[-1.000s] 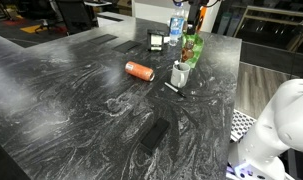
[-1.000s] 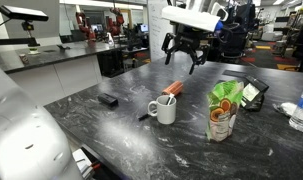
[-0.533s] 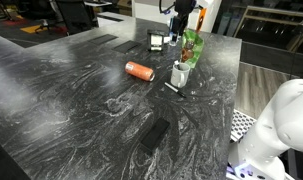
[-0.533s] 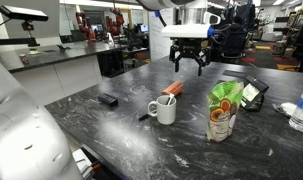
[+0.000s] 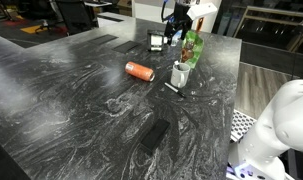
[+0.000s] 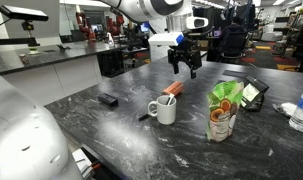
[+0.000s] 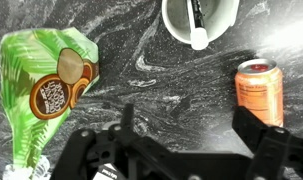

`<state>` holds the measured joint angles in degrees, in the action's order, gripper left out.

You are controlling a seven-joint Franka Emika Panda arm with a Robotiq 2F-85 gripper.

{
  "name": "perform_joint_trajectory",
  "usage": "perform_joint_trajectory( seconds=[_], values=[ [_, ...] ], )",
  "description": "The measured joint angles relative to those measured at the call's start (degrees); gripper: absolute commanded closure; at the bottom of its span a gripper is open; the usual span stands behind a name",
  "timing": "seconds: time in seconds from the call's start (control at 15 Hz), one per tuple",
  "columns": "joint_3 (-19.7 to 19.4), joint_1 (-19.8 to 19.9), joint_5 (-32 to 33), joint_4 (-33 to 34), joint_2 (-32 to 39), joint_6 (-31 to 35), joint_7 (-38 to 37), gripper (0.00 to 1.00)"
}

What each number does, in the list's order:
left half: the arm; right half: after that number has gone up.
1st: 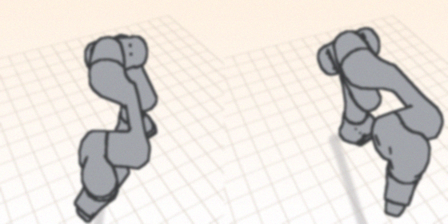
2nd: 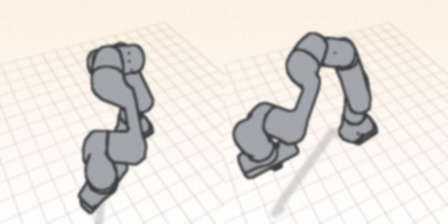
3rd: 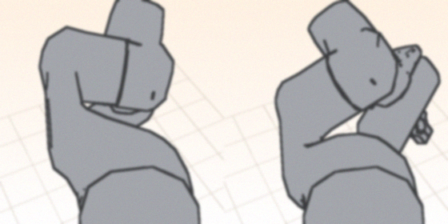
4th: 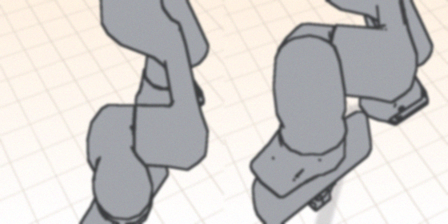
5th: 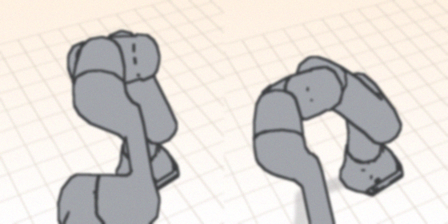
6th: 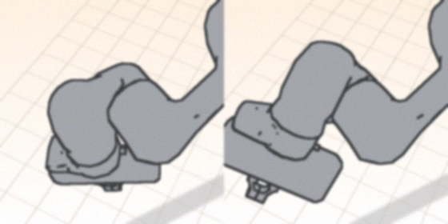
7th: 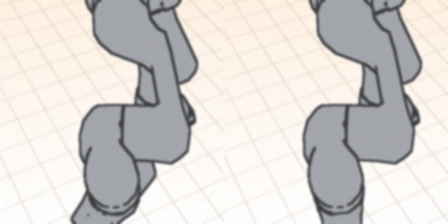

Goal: Pick the marker from the cup and put it on the table

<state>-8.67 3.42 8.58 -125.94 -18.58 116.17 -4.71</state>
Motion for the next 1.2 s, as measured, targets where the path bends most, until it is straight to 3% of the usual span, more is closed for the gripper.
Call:
perform_joint_trajectory(
  seconds=[0.33, 0.73, 1.2],
  values=[
    [-0.01, 1.32, -2.45, -3.23, -4.16, -1.99, -1.21, 0.00],
    [-0.01, 1.30, -6.94, -6.04, -3.30, -3.13, -0.62, 0.00],
    [0.33, 1.30, -6.91, -7.39, -1.31, -3.32, -0.62, 0.00]
  ],
)
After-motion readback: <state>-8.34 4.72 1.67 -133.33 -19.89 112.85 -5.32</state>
